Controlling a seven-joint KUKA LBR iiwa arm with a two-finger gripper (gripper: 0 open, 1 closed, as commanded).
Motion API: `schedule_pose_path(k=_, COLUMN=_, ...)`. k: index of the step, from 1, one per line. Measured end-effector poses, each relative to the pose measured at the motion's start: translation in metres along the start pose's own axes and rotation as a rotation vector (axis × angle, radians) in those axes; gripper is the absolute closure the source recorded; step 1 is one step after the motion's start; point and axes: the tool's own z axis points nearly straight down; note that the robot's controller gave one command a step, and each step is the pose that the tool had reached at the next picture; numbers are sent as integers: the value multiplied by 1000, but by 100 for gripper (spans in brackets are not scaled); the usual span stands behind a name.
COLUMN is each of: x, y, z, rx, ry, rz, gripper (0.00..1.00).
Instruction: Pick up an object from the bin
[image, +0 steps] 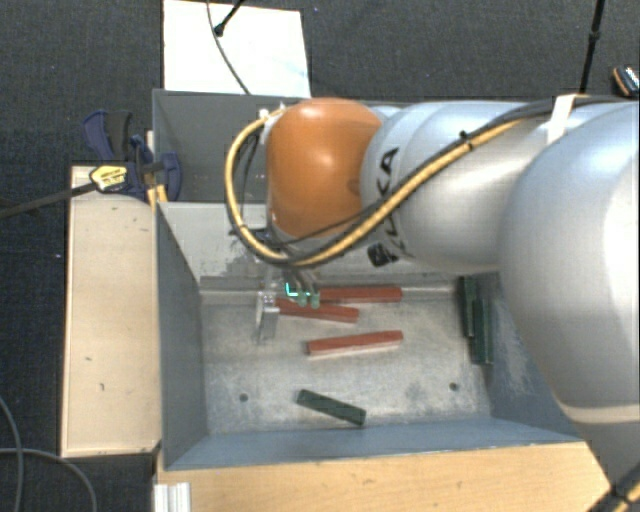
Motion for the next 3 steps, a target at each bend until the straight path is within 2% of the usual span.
schedule_pose_path(k=1, x=12, y=-62, z=105, rx=2, ry=-1, rz=-55, gripper=0)
schedule_pose_path(k=2, x=8, y=-123, z=100, rx=2, ry=-6, rz=20, gripper=0)
schedule_pose_path(k=3, x=7, y=-119, z=97, rx=-2, ry=-11, rz=20, gripper=100)
